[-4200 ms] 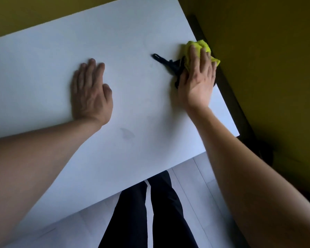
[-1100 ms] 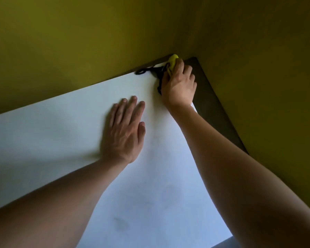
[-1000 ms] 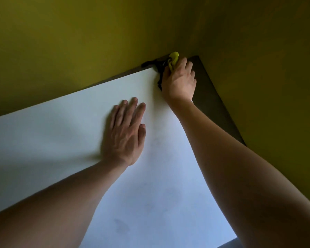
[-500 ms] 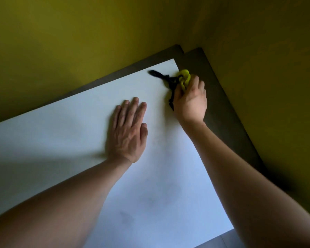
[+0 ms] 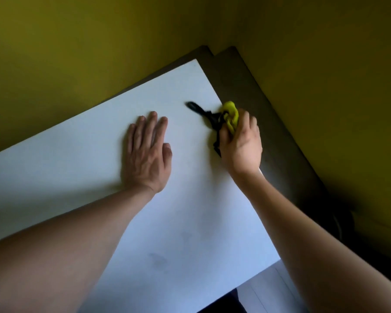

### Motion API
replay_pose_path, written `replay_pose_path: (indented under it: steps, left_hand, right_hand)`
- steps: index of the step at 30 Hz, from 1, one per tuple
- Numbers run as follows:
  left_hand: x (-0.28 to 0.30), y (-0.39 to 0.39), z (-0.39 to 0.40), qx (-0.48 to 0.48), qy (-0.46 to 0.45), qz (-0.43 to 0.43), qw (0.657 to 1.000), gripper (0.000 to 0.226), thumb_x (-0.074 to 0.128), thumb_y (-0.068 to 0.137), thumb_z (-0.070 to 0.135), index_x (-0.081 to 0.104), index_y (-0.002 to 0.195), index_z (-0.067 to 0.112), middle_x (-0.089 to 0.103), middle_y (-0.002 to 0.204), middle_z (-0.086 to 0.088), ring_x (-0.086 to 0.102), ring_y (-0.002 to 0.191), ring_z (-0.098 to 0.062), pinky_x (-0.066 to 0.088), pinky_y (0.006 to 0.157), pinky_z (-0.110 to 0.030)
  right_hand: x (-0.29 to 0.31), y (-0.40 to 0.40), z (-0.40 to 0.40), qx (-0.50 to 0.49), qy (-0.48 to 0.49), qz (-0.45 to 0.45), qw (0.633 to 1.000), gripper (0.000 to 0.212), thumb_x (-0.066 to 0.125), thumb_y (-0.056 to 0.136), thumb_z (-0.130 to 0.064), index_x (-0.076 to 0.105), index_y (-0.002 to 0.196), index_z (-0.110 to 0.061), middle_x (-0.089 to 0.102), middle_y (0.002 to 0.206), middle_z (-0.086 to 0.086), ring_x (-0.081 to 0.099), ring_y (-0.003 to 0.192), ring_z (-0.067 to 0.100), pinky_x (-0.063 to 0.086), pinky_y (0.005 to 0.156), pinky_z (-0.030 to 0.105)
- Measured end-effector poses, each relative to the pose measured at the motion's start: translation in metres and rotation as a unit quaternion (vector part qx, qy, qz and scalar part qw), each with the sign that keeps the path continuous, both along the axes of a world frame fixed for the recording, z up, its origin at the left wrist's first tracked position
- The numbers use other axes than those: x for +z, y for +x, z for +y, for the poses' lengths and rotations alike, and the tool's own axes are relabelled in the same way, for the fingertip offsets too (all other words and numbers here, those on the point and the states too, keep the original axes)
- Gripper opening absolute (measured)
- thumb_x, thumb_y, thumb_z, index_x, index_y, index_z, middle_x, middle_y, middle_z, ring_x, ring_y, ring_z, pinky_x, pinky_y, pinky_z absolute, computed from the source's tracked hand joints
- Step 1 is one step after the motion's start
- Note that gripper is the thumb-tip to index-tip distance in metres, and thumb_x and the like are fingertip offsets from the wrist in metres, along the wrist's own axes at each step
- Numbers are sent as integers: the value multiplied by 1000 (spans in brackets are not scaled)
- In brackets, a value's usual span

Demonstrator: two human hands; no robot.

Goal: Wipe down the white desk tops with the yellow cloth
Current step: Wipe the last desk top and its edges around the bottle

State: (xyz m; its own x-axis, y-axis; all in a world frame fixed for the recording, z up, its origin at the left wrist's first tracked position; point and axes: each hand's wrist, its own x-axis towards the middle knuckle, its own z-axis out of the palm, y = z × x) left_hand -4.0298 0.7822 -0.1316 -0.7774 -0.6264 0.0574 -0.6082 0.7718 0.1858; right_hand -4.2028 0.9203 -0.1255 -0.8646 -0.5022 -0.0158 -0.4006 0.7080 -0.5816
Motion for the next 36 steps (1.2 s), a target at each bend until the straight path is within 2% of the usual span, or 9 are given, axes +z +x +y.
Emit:
replay_pose_path:
  steps: [3, 7, 11, 14, 21, 24, 33, 36]
  left_hand:
    - [0, -2, -1, -4, 3, 0, 1000, 61, 34, 104, 32, 35, 162, 14, 29, 170, -11, 26, 157, -34, 16, 130, -50]
    - [0, -2, 2, 0, 10, -2, 1000, 61, 30, 104, 33, 34, 162, 15, 28, 170, -11, 25, 157, -34, 14, 130, -50]
    - [-3, -1, 0, 2, 10, 8, 1000, 61, 31, 103, 33, 35, 161, 16, 29, 170, -11, 25, 157, -35, 15, 130, -50]
    - [-5, 0, 0, 1, 8, 17, 1000, 61, 32, 103, 33, 36, 161, 17, 30, 170, -11, 25, 157, -35, 14, 130, -49]
    - [-3, 1, 4, 1, 12, 21, 1000, 61, 30, 102, 32, 35, 161, 17, 28, 170, -11, 23, 157, -35, 13, 130, -49]
    - [-2, 2, 4, -2, 14, 16, 1000, 59, 32, 103, 30, 35, 161, 16, 28, 170, -12, 23, 157, -36, 12, 130, -49]
    - [-3, 0, 3, -2, 14, 21, 1000, 60, 31, 102, 31, 36, 161, 18, 28, 170, -11, 23, 157, -34, 11, 130, -48]
    - [-5, 1, 2, -4, 11, 24, 1000, 61, 31, 102, 32, 36, 161, 18, 29, 170, -11, 24, 157, -34, 12, 130, -48]
  right_hand:
    - [4, 16, 41, -26, 29, -5, 999, 45, 59, 93, -32, 53, 132, -13, 56, 112, 12, 54, 99, 35, 44, 78, 42]
    - [4, 15, 23, -48, 40, 20, 998, 52, 45, 90, -45, 55, 129, -12, 57, 111, 13, 55, 98, 37, 46, 80, 45]
    - [0, 2, -22, -53, 48, 29, 997, 48, 53, 92, -42, 55, 130, -12, 58, 115, 13, 56, 103, 38, 46, 81, 45]
    - [-3, 0, -25, -48, 39, 29, 998, 46, 56, 94, -40, 54, 131, -13, 58, 116, 12, 56, 105, 37, 46, 81, 44]
    - [3, 59, 103, -117, 68, 44, 990, 54, 48, 86, -43, 54, 134, -17, 57, 117, 12, 55, 104, 37, 41, 85, 43]
    - [4, 77, 136, -146, 97, 40, 984, 49, 54, 90, -36, 53, 134, -17, 57, 116, 12, 53, 104, 36, 37, 86, 42]
    - [1, 45, 53, -136, 93, 60, 985, 49, 52, 91, -43, 55, 132, -17, 58, 119, 11, 55, 107, 36, 40, 84, 43]
    - [-1, 44, 56, -119, 79, 52, 988, 47, 55, 93, -40, 54, 133, -17, 57, 120, 11, 54, 109, 35, 40, 85, 43]
